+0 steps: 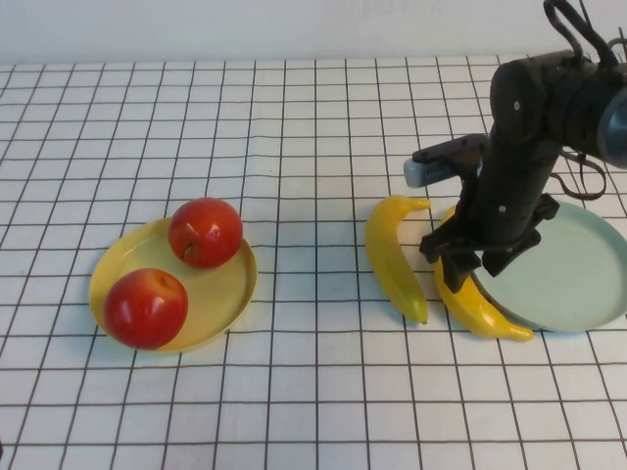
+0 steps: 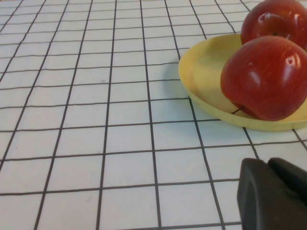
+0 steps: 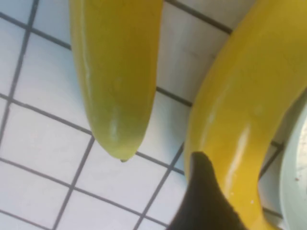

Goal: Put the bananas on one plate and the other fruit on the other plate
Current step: Put another type of fruit in the right plate

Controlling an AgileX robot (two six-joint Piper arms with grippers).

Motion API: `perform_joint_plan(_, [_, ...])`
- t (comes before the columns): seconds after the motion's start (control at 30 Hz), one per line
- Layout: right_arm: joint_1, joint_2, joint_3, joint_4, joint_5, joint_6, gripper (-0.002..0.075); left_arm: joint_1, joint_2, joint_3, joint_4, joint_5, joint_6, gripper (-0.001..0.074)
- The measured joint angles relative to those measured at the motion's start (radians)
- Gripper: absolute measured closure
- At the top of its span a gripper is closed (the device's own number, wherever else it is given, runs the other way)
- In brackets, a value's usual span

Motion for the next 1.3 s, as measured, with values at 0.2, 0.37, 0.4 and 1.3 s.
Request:
perform_joint_plan(0.2, [0.006, 0.002, -0.049, 0.014, 0.012, -0.015, 0.0321, 0.000, 0.000, 0.000, 0.000, 0.000, 0.000, 0.0738])
perform_joint_plan(0.37, [0.045, 0.008, -0.049, 0.022, 0.019, -0.025, 0.0321, 0.000, 0.000, 0.000, 0.000, 0.000, 0.000, 0.0738])
perform_joint_plan(0.4, [0.055, 0.009, -0.049, 0.022, 0.019, -0.026, 0.0321, 0.000, 0.000, 0.000, 0.000, 0.000, 0.000, 0.0738])
perform_joint_plan(1.3, [0.062, 0.083, -0.057, -0.059, 0.004, -0.026, 0.0341, 0.000, 0.000, 0.000, 0.002, 0.000, 0.000, 0.0738])
